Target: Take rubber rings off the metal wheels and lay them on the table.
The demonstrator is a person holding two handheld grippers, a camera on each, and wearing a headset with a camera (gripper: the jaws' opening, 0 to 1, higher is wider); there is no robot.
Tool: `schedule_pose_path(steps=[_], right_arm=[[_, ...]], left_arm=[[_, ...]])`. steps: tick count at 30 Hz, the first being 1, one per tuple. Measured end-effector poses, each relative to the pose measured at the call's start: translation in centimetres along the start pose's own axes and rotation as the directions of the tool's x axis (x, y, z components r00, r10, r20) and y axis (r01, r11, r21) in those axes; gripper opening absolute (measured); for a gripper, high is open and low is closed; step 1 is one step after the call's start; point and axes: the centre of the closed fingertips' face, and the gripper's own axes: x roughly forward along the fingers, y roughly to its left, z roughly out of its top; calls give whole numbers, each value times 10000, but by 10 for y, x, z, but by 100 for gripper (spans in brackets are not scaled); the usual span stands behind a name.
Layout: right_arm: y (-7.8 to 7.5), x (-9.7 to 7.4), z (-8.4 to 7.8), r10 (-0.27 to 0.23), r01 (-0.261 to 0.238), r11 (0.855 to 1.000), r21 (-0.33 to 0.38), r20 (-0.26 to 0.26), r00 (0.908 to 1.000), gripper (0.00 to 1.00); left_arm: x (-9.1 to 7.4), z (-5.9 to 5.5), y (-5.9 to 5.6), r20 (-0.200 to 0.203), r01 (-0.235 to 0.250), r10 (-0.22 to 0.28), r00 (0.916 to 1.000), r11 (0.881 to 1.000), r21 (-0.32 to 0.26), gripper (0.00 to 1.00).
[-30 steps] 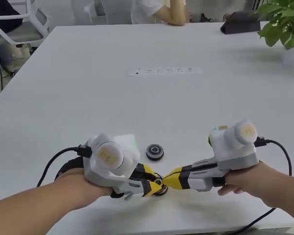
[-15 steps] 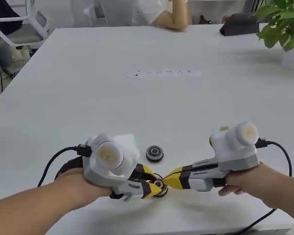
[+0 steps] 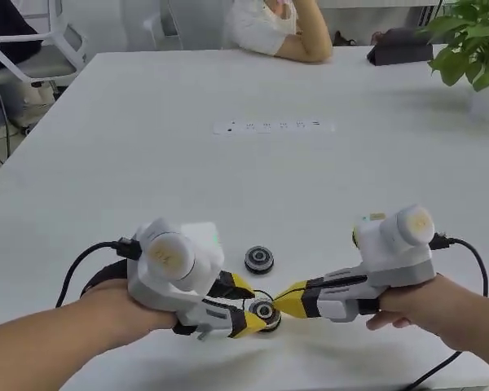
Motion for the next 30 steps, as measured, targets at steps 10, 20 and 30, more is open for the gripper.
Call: schedule_pose_path(steps=[10,20,30], right_arm=[[3,-1,4,93,-93,10000,-7,59,9999,0],[9,2,14,239,-237,9996,-129,126,9996,0],[10,12,22,374,-376,9988,-318,-66,9993,0]], left_arm=[[-19,1,2,276,-163,170,9995,9995,-254,29],[-40,-3,5,506,-338,365,9981,9981,-524,37],[-59,-8,12,714,-692,747,9946,9946,-769,41]])
